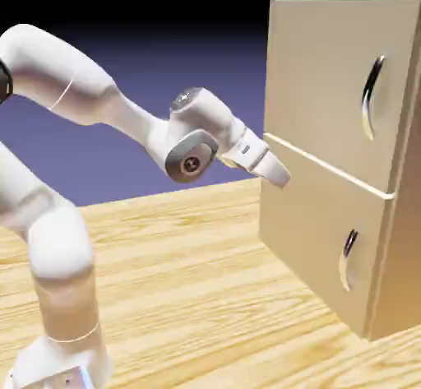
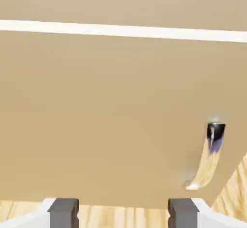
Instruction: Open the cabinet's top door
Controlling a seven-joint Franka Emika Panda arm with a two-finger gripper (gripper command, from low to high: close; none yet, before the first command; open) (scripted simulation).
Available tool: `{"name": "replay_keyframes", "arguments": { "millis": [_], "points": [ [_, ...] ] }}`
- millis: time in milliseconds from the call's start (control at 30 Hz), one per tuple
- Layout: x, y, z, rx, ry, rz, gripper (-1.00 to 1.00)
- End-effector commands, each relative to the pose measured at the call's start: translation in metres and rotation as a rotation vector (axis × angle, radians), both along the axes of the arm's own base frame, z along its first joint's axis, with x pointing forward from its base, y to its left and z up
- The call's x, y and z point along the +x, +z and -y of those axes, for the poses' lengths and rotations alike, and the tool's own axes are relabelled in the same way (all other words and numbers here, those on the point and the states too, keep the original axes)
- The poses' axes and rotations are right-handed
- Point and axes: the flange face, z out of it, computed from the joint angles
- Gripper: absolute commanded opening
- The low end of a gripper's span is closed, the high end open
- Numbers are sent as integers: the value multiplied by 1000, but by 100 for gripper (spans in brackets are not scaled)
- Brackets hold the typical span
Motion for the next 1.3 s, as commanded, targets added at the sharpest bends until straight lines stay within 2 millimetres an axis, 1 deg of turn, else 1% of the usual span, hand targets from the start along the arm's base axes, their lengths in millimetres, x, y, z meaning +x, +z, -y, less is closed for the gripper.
{"name": "replay_keyframes", "arguments": {
  "millis": [0,333,633,933,1100,1267],
  "points": [
    [1,6,-2,-1,4,14,0],
    [5,62,-19,-4,34,153,0],
    [3,100,-20,1,44,279,0],
    [2,124,-8,12,40,402,0],
    [4,131,4,21,34,467,0],
    [9,134,20,31,27,528,0]
  ]
}}
